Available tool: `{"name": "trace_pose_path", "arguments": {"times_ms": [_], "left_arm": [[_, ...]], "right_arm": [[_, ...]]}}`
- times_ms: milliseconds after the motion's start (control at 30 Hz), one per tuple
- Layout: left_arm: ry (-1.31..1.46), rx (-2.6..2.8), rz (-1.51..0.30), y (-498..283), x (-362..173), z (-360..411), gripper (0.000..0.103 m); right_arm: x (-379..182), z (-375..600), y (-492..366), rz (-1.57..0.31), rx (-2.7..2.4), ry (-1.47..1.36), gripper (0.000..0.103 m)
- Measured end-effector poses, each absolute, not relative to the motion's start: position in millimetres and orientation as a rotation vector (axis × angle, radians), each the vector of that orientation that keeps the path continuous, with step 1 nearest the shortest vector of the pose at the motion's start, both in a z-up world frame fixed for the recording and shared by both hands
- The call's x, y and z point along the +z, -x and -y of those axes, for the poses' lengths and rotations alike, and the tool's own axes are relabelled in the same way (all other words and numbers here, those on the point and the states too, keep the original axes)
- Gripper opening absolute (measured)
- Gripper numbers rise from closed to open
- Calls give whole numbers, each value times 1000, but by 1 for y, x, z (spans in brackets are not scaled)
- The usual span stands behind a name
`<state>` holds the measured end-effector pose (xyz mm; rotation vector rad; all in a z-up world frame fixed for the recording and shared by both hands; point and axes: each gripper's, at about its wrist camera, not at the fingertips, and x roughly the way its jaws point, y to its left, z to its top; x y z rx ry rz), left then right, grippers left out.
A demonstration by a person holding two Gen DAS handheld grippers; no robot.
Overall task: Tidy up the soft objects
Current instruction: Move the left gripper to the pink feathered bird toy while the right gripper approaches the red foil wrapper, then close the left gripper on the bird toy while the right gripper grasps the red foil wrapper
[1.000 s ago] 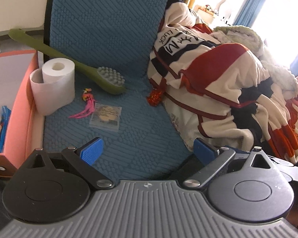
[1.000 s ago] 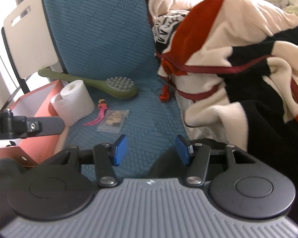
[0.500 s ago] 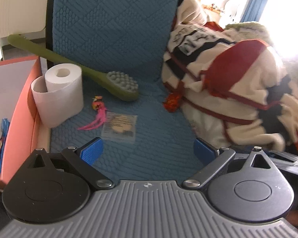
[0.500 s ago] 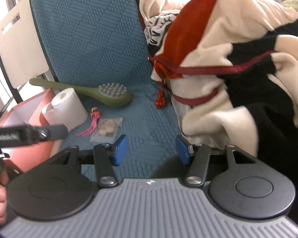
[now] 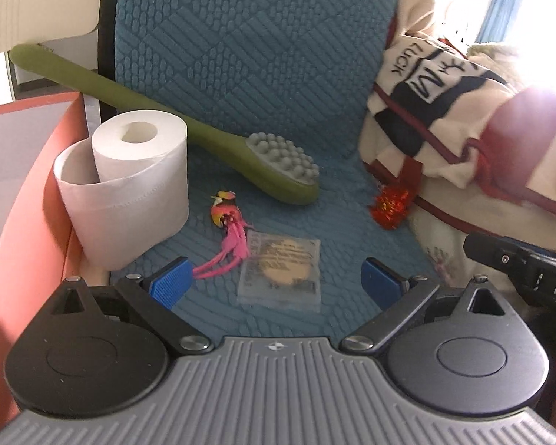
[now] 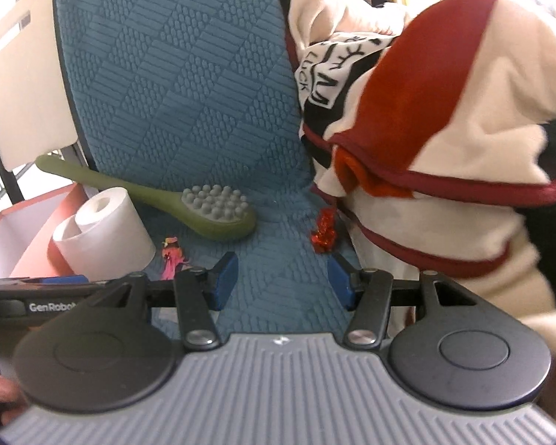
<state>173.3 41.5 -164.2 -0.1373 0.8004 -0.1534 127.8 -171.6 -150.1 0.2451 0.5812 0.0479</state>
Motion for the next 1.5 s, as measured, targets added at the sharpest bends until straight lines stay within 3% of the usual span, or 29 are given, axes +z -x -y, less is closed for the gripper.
{"name": "trace_pose_path", "arguments": {"times_ms": [533,767,1000,1367,1500], "left_arm": [[108,-127,-826,-236,-210,-37,97],[102,-82,-835,-260,-229,-39,82],[7,-62,-809,-275,-243,-29,75],[57,-37,-817,-288,-246,-28,74],[71,-23,-833,-291,-252,-33,72]], "right_arm": [[-189,162,-201,-641,-26,-186,56],[-205,167,-234,-689,-104,-167,56],[-213,169,-253,-696,-146,-198,53],[-224,162,-280,-709,-185,-191,52],[-230,156,-291,-716,-217,-152,46]]}}
